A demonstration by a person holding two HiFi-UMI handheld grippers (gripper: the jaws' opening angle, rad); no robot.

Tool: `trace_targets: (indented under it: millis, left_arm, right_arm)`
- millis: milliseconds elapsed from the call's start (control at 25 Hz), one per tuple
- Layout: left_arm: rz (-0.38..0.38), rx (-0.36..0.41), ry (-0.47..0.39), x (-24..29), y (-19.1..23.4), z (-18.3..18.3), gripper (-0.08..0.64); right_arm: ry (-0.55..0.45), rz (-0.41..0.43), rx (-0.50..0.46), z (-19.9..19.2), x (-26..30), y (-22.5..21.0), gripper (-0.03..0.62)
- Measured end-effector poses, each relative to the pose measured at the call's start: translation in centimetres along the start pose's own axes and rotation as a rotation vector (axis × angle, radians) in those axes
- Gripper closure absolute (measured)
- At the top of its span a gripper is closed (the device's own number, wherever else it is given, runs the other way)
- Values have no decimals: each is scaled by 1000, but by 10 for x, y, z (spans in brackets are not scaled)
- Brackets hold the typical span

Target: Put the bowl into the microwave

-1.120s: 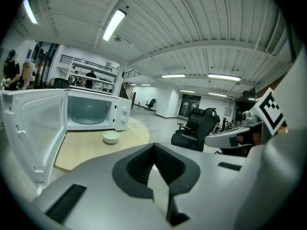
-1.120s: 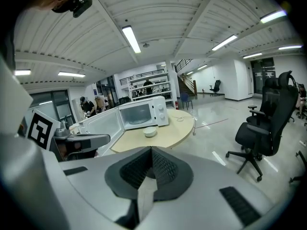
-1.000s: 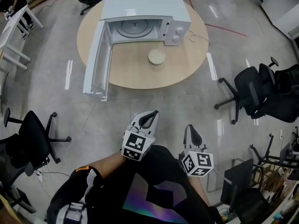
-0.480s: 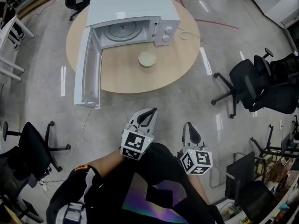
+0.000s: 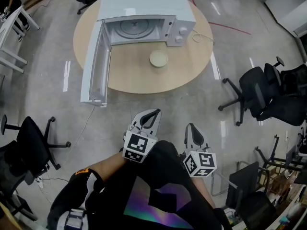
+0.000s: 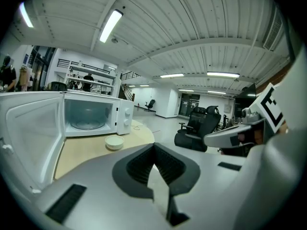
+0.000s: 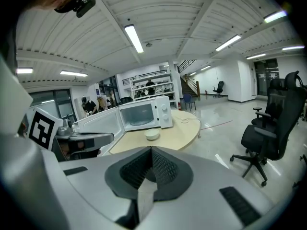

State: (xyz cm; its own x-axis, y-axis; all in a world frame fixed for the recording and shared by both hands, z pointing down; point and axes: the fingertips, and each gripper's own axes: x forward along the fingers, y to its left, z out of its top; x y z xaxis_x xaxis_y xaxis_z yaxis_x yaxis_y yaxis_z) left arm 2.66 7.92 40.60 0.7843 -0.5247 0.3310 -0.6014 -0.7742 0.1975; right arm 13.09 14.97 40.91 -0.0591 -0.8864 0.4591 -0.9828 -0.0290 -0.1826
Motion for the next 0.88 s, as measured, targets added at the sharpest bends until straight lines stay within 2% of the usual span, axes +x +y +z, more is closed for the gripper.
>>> trace_targets:
  millis: [360, 880]
  left_arm:
    - [90, -9, -18, -18, 37, 7, 512]
    - [142, -12, -29, -23, 70, 14, 512]
  right_arm:
    - [3, 92, -47, 16, 31, 31, 577]
    - [16, 142, -79, 30, 63, 50, 577]
